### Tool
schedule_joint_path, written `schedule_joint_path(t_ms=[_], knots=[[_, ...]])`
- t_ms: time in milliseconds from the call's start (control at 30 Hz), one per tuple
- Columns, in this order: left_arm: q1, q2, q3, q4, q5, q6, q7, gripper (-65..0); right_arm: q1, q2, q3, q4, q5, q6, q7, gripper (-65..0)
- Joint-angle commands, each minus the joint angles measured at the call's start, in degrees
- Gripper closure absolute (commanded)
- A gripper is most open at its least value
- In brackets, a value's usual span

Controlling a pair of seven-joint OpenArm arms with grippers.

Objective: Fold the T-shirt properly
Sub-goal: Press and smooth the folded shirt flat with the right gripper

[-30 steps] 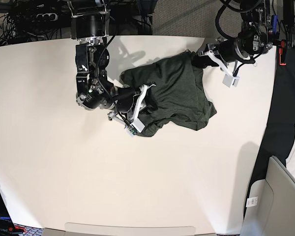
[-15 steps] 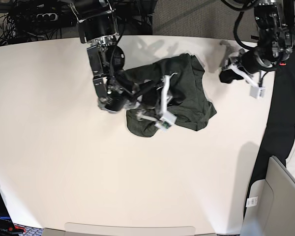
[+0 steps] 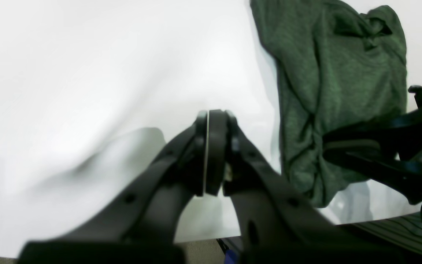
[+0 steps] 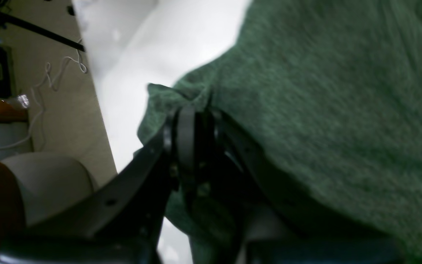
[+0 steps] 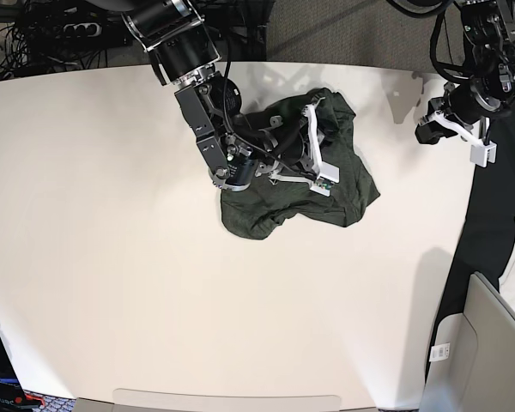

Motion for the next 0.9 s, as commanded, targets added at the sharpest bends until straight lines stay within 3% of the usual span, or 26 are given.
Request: schedule_joint_path(t_ms=[0, 333, 400, 567, 767, 867], knots=[[-0.28, -0.72, -0.28, 0.93, -0.93, -0.20, -0.53, -0.7, 1.19, -0.57, 0.22, 0.15, 0.27, 0.32, 0.30, -4.1], [-0.28, -0.72, -0.54, 0.93, -1.11, -0.20, -0.44, -0.6, 1.63, -0.57, 0.39, -8.29, -13.18, 0.32, 8.21, -3.9], [-0.19, -0.72, -0.54, 0.93, -1.19, -0.20, -0.44, -0.6, 1.63, -0.41, 0.48, -8.73, -14.85, -1.48, 9.35, -3.9], [-0.19, -0.72, -0.54, 0.93, -1.19, -0.20, -0.44, -0.6, 2.42, 1.96, 2.59, -8.55, -15.20, -6.41, 9.70, -3.8], [-0.19, -0.72, -0.63, 0.93, -1.19, -0.20, -0.44, -0.6, 2.42, 3.46, 12.35, -8.73, -15.64, -7.29, 9.62, -3.8], [-0.19, -0.72, -0.63, 0.93, -1.19, -0.20, -0.44, -0.6, 2.95, 4.69, 14.11, -8.73, -15.64, -7.73, 9.62, -3.8]])
